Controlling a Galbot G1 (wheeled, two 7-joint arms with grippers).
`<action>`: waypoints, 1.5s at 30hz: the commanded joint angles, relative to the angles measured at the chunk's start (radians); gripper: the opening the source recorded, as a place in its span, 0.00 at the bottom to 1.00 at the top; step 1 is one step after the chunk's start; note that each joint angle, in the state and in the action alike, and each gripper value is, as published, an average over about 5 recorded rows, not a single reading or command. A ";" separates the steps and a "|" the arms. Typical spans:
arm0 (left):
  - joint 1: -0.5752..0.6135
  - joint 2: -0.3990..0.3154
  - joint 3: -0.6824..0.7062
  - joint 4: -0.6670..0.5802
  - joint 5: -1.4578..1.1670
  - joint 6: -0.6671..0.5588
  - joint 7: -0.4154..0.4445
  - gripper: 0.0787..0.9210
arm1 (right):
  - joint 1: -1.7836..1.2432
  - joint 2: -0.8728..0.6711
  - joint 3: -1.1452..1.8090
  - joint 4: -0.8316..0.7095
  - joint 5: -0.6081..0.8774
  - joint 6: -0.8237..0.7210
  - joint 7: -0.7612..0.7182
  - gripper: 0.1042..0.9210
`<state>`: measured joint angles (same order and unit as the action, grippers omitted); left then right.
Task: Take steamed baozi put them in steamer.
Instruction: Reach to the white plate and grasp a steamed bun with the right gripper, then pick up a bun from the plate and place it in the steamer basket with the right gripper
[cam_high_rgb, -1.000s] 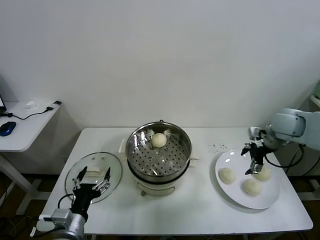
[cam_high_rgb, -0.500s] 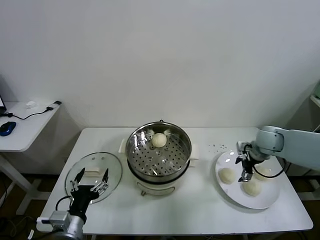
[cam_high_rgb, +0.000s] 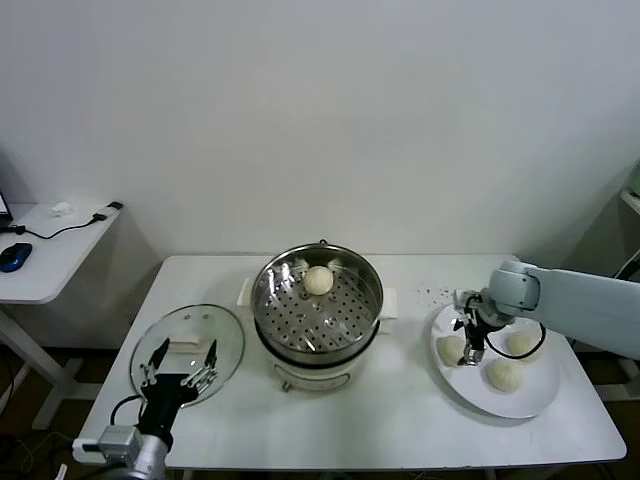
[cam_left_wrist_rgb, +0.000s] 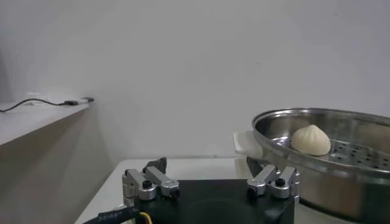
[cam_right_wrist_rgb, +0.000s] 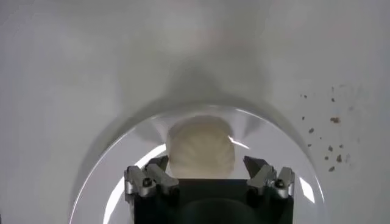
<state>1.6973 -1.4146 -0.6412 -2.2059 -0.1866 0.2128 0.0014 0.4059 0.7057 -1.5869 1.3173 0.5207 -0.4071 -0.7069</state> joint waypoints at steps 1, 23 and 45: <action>0.003 -0.001 0.000 -0.002 0.000 -0.001 -0.001 0.88 | -0.036 0.009 0.033 -0.014 -0.025 -0.006 0.001 0.85; -0.011 -0.004 0.016 -0.014 0.014 0.016 -0.001 0.88 | 0.551 0.047 -0.228 0.114 0.179 0.046 -0.124 0.69; -0.042 0.015 0.047 -0.014 0.003 0.012 -0.001 0.88 | 0.593 0.738 -0.006 0.090 0.717 -0.200 0.073 0.69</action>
<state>1.6605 -1.4007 -0.5972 -2.2220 -0.1818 0.2255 0.0003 1.0347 1.1740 -1.6487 1.4393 1.0722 -0.5334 -0.7147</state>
